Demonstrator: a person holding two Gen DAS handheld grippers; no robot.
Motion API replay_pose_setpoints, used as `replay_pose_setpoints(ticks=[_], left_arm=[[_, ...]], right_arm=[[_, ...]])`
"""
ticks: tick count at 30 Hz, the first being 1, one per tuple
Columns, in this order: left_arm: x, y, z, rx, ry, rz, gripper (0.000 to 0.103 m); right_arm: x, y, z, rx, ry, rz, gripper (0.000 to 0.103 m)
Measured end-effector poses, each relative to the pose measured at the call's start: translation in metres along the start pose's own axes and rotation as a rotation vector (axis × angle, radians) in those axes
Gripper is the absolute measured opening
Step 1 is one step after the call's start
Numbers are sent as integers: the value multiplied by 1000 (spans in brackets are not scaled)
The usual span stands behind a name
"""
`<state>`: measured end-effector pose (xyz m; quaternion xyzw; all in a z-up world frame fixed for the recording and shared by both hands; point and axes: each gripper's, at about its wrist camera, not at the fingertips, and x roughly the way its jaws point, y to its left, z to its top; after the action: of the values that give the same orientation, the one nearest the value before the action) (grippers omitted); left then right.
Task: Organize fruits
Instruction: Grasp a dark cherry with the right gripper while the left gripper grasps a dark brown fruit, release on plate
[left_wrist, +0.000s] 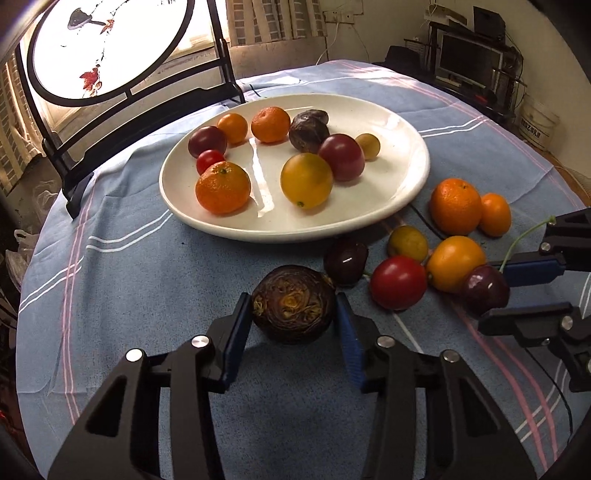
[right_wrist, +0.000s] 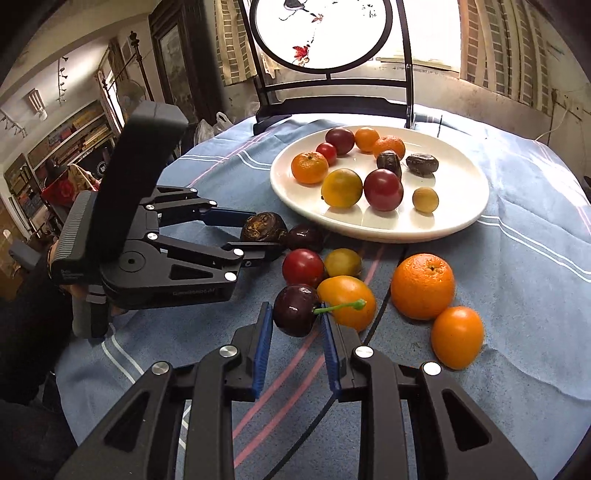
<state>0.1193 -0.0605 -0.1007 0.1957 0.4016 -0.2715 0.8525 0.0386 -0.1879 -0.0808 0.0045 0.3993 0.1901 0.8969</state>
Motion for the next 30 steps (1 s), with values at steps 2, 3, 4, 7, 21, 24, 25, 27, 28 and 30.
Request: replay_pose_setpoints(ticks=[2,3,4,7,21,24,25,27,28,30], left_arm=[[-10,-2,-2,3,-18,3,45],[-16,-3,-3,-1,-29,1,44],[-23,-2,-2,-7,-41,-1,44],[-46,-2,9,-23,-99,27,44],[-53,25,111,-239,-251,216,44],[-36,24,112,-241,-231,210,44],[-30,24,112,-245,-224,205,44],[-21,25,108,-248,-216,195,44],[-16,25,107,-246,-208,188,44],[-7,25,105,-232,-181,191,44]], right_arm=[[-3,1,-1,-3,-3,3,26],[-4,1,-1,-5,-6,4,26],[-7,2,0,-12,-9,3,26],[-19,2,9,-30,-46,-16,26],[-58,-57,107,43,-289,-138,26],[-44,-66,116,45,-284,-142,26],[-38,-68,118,43,-284,-151,26],[-27,-73,119,49,-263,-158,26],[-22,-75,117,54,-248,-163,26],[-11,-81,115,71,-225,-164,26]])
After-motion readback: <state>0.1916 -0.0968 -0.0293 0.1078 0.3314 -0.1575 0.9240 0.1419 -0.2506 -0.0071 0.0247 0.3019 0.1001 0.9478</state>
